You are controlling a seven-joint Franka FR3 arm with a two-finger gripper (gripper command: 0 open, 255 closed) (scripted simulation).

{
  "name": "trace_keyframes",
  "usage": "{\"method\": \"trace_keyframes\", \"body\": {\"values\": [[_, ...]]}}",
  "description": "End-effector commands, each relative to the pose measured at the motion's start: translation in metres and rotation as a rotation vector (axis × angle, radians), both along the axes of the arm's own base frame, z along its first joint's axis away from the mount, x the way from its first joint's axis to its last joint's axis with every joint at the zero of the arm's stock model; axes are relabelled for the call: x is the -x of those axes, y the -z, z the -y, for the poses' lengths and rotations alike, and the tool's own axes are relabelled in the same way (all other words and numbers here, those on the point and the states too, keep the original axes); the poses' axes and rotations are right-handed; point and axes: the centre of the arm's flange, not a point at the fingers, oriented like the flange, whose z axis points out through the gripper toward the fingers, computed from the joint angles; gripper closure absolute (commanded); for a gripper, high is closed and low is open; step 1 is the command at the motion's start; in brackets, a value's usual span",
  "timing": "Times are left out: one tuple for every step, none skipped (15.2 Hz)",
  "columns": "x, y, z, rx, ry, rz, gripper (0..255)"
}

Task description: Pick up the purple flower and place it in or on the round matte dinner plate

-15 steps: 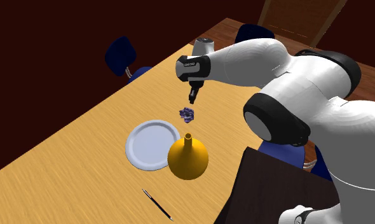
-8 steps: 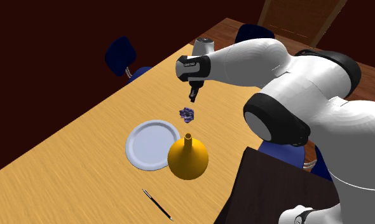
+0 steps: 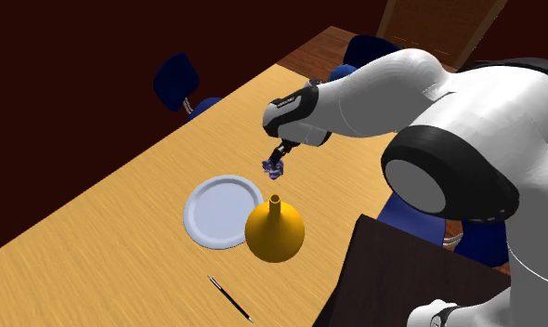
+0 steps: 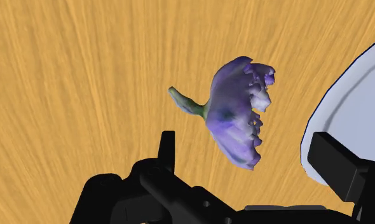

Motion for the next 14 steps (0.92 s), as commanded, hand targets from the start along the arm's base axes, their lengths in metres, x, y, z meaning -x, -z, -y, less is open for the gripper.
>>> {"method": "trace_keyframes", "body": {"values": [[0.001,0.009,-0.004,0.0,0.03,0.011,0],[0.0,0.014,-0.005,0.0,0.03,0.011,0],[-0.002,0.019,-0.005,0.0,0.03,0.011,0],[-0.003,0.024,-0.006,0.0,0.03,0.011,0],[-0.005,0.029,-0.007,0.0,0.03,0.011,0],[-0.007,0.037,-0.008,0.0,0.03,0.011,0],[-0.007,0.037,-0.008,0.0,0.03,0.011,0],[-0.007,0.037,-0.008,0.0,0.03,0.011,0],[-0.007,0.037,-0.008,0.0,0.03,0.011,0],[-0.007,0.037,-0.008,0.0,0.03,0.011,0],[-0.007,0.037,-0.008,0.0,0.03,0.011,0],[-0.007,0.037,-0.008,0.0,0.03,0.011,0],[-0.007,0.037,-0.008,0.0,0.03,0.011,0],[-0.007,0.037,-0.008,0.0,0.03,0.011,0]]}}
